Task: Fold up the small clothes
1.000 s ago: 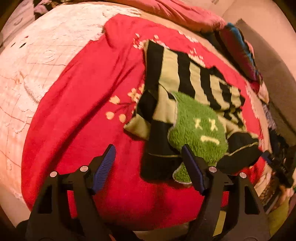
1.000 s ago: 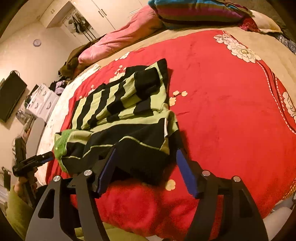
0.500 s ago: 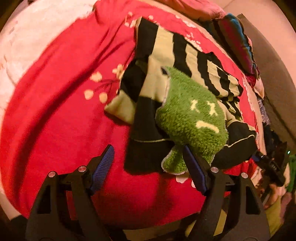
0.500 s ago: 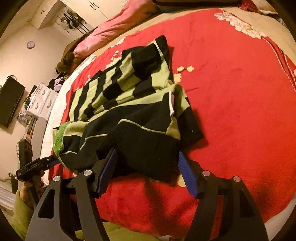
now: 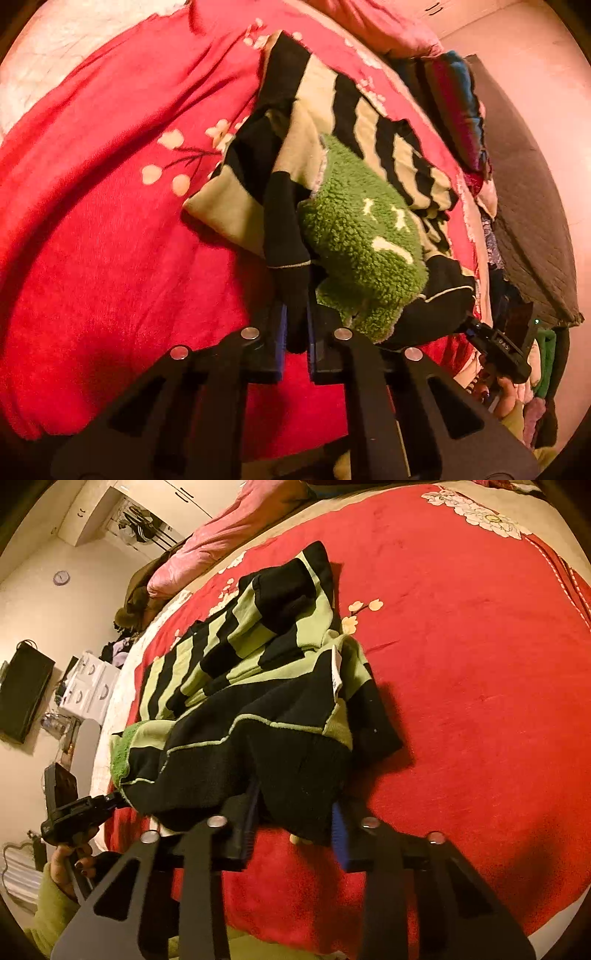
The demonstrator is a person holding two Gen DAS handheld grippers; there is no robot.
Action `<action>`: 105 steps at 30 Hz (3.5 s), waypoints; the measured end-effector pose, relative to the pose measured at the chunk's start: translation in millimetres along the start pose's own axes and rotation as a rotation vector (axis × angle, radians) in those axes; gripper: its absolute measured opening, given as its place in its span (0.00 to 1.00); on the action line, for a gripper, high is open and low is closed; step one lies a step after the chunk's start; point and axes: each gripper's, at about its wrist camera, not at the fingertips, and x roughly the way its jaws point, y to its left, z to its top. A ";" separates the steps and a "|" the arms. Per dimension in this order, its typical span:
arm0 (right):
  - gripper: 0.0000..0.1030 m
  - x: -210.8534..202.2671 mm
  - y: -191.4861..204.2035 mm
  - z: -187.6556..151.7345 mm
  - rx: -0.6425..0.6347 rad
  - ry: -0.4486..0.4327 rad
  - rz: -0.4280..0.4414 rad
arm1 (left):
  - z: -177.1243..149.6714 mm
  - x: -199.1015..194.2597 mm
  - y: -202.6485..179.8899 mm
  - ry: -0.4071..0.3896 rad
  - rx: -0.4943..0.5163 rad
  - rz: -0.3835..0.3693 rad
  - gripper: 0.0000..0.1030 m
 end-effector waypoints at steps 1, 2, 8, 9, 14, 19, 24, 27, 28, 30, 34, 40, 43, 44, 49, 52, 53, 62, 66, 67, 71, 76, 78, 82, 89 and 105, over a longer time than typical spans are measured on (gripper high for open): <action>0.22 -3.0 -0.3 0.5 0.000 -0.003 0.007 | -0.4 -3.8 -2.3 -0.015 0.009 -0.008 0.02; 0.21 -6.7 -0.6 1.6 0.002 -0.008 0.022 | -0.1 -5.9 -4.1 -0.023 0.015 -0.012 0.02; 0.17 -27.5 1.8 18.8 0.036 -0.057 0.141 | 8.0 -28.2 -17.0 -0.085 0.047 -0.063 0.01; 0.17 -29.6 4.8 25.6 0.037 -0.068 0.165 | 13.7 -32.5 -18.8 -0.099 0.044 -0.081 0.01; 0.16 -27.8 20.0 66.2 0.023 -0.110 0.224 | 50.5 -43.5 -31.8 -0.147 0.040 -0.118 0.01; 0.14 -11.1 29.4 122.3 0.023 -0.142 0.215 | 90.4 -37.8 -41.8 -0.171 0.027 -0.109 0.01; 0.14 13.1 25.4 160.1 0.101 -0.112 0.137 | 127.5 -17.9 -34.7 -0.168 -0.039 -0.103 0.01; 0.14 23.3 22.9 170.4 0.132 -0.089 0.122 | 144.0 -5.8 -31.0 -0.165 -0.060 -0.081 0.01; 0.14 26.7 23.3 174.1 0.137 -0.080 0.108 | 149.5 -1.2 -30.7 -0.162 -0.064 -0.074 0.01; 0.14 31.8 24.5 180.2 0.140 -0.071 0.095 | 157.7 4.9 -30.0 -0.159 -0.070 -0.063 0.01; 0.18 43.4 10.9 188.3 0.277 -0.054 0.131 | 170.7 12.7 -27.7 -0.178 -0.092 -0.063 0.01; 0.53 34.9 8.7 184.5 0.250 -0.094 0.128 | 178.7 17.2 -10.4 -0.249 -0.140 -0.069 0.15; 0.61 17.9 6.3 182.4 0.218 -0.154 0.113 | 169.2 8.8 -7.6 -0.275 -0.139 -0.073 0.20; 0.62 13.6 6.1 181.9 0.201 -0.165 0.110 | 162.7 2.9 -9.4 -0.291 -0.128 -0.076 0.20; 0.75 11.9 8.6 168.3 0.112 -0.139 0.118 | 131.0 -13.2 -18.5 -0.347 -0.078 -0.029 0.35; 0.76 19.3 9.3 151.9 0.069 -0.098 0.117 | 113.5 -13.9 -17.0 -0.352 -0.078 -0.020 0.37; 0.76 23.5 8.4 146.3 0.061 -0.080 0.108 | 108.9 -14.0 -16.9 -0.351 -0.074 -0.011 0.38; 0.62 32.0 -1.5 114.2 0.031 -0.069 -0.025 | 90.4 -3.2 -15.1 -0.318 -0.021 0.124 0.56; 0.84 28.4 7.2 121.4 -0.051 -0.133 -0.140 | 87.0 -3.5 -16.3 -0.341 0.017 0.176 0.61; 0.84 29.2 5.4 124.1 -0.056 -0.143 -0.161 | 85.8 -3.3 -17.4 -0.345 0.030 0.198 0.63; 0.79 40.5 -9.2 127.4 -0.045 -0.107 -0.122 | 84.1 1.8 -17.3 -0.341 0.067 0.244 0.70; 0.06 41.4 -4.9 117.5 -0.102 -0.058 -0.043 | 81.6 17.1 -5.7 -0.280 0.060 0.256 0.36; 0.04 33.2 -9.5 111.7 -0.098 -0.060 -0.094 | 80.8 19.6 -1.8 -0.268 0.053 0.261 0.13; 0.09 34.0 -21.8 97.0 -0.112 -0.001 -0.190 | 80.1 18.6 0.5 -0.273 0.049 0.255 0.13; 0.57 11.5 33.4 116.7 -0.345 -0.176 -0.247 | 78.0 6.7 -5.0 -0.337 0.078 0.249 0.20; 0.08 112.4 71.7 215.8 -0.438 -0.076 -0.265 | 81.3 5.7 -7.2 -0.353 0.099 0.238 0.29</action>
